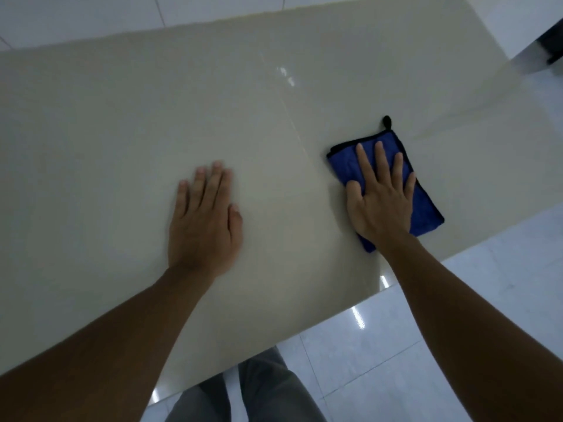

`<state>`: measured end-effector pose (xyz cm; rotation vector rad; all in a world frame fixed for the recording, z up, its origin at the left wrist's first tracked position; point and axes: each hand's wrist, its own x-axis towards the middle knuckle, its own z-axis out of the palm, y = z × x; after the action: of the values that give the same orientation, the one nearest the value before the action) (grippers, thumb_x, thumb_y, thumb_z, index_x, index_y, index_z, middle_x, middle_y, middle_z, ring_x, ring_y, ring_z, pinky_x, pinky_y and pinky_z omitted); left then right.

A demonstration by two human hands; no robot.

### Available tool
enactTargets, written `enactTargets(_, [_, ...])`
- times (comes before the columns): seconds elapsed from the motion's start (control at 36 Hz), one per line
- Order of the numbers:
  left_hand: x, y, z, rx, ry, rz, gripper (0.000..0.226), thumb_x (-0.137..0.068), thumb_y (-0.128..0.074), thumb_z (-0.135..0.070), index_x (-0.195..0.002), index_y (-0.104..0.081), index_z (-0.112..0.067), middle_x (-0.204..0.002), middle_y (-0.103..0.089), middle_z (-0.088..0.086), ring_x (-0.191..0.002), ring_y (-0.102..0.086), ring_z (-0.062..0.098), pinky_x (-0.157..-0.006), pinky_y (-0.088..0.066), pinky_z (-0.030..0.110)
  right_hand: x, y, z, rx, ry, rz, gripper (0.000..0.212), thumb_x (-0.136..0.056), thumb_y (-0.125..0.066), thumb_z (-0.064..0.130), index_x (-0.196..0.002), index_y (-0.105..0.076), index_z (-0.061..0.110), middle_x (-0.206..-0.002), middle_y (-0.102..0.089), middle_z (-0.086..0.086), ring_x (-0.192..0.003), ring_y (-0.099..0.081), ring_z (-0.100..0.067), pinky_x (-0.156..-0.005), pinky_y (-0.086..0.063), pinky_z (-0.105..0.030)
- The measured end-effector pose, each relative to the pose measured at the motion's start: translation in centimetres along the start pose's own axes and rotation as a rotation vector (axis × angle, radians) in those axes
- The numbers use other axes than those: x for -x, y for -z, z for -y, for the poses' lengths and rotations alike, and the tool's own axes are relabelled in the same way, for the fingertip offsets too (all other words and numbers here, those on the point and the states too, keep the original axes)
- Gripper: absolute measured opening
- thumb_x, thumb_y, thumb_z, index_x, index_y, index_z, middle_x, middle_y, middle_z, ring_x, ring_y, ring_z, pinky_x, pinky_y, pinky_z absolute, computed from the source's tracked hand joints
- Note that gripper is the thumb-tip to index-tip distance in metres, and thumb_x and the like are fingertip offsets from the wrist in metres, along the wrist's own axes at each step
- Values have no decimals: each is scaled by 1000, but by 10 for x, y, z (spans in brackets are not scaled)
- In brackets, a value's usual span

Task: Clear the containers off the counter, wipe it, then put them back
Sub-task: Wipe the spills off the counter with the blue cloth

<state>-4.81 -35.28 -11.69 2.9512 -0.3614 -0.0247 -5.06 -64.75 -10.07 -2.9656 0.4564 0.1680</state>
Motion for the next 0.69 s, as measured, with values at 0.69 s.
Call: enactTargets(0.69, [33, 46, 55, 16, 45, 148, 74, -94, -9, -44, -158, -24, -8, -167, -21, 9, -155, -17, 28, -127, -11, 49, 33, 8, 100, 155, 338, 6, 79, -101, -27, 53, -165, -8, 11, -173, -7, -8, -160, -6, -33, -127, 2, -55])
